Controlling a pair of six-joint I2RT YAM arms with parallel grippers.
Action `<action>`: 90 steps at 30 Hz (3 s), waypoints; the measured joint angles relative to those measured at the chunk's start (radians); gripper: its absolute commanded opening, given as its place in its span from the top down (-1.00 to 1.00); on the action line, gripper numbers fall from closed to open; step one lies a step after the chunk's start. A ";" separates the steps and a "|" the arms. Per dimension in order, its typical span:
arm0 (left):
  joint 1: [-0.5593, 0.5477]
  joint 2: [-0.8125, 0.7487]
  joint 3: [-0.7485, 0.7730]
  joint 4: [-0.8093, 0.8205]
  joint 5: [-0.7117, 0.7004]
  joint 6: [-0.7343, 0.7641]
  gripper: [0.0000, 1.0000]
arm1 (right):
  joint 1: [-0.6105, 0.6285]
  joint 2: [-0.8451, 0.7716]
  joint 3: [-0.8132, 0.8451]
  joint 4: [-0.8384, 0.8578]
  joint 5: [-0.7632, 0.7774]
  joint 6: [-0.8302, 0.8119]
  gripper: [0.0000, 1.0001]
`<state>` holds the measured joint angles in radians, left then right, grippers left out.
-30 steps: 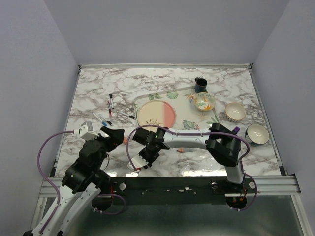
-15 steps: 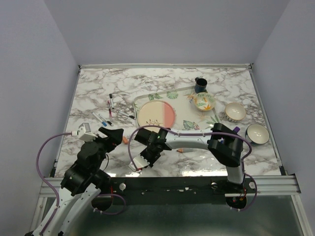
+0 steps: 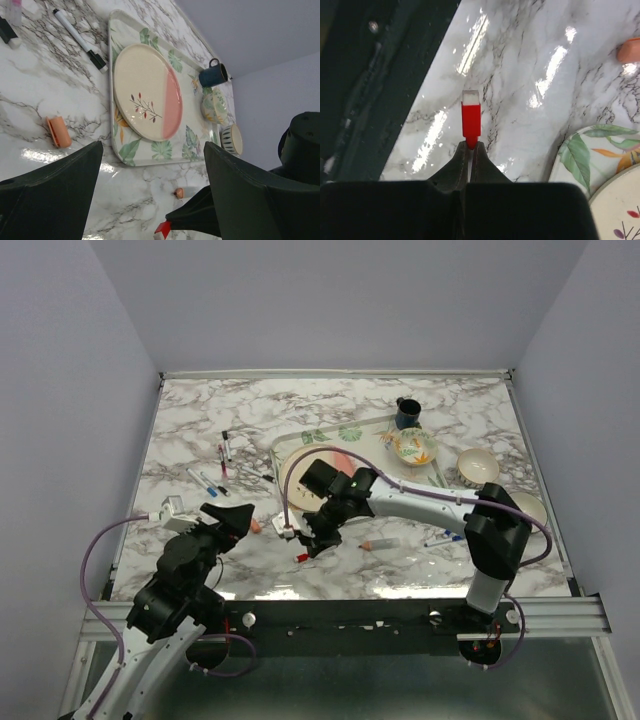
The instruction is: Open the pen caps
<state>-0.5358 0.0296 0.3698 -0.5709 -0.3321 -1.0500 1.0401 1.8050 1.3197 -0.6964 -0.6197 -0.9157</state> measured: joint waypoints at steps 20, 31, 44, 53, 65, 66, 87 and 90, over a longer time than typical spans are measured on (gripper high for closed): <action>0.000 0.259 -0.254 0.533 0.258 -0.274 -0.51 | -0.182 -0.048 -0.009 0.309 -0.220 0.761 0.99; 0.000 0.351 -0.285 0.665 0.287 -0.335 -0.16 | -0.180 0.011 0.002 0.390 -0.141 0.940 0.99; 0.000 0.484 -0.282 0.719 0.327 -0.348 1.00 | -0.124 0.045 0.037 0.393 -0.011 0.953 0.99; 0.000 0.337 -0.282 0.613 0.297 -0.327 1.00 | -0.111 0.051 0.057 0.392 0.001 0.922 0.17; 0.000 0.208 -0.277 0.513 0.230 -0.315 1.00 | -0.098 0.066 0.072 0.384 -0.036 0.887 0.99; 0.000 0.208 -0.274 0.508 0.227 -0.315 1.00 | -0.098 0.067 0.074 0.380 -0.037 0.885 0.99; 0.013 0.218 -0.097 0.109 -0.122 -0.248 1.00 | -0.109 -0.209 -0.194 0.109 0.124 0.487 0.99; 0.013 0.215 -0.137 0.072 -0.125 -0.268 1.00 | -0.129 -0.207 -0.195 0.086 0.150 0.440 0.99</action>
<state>-0.5224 0.2447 0.2333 -0.4984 -0.4568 -1.3182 0.9112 1.5978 1.1244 -0.6102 -0.4698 -0.4759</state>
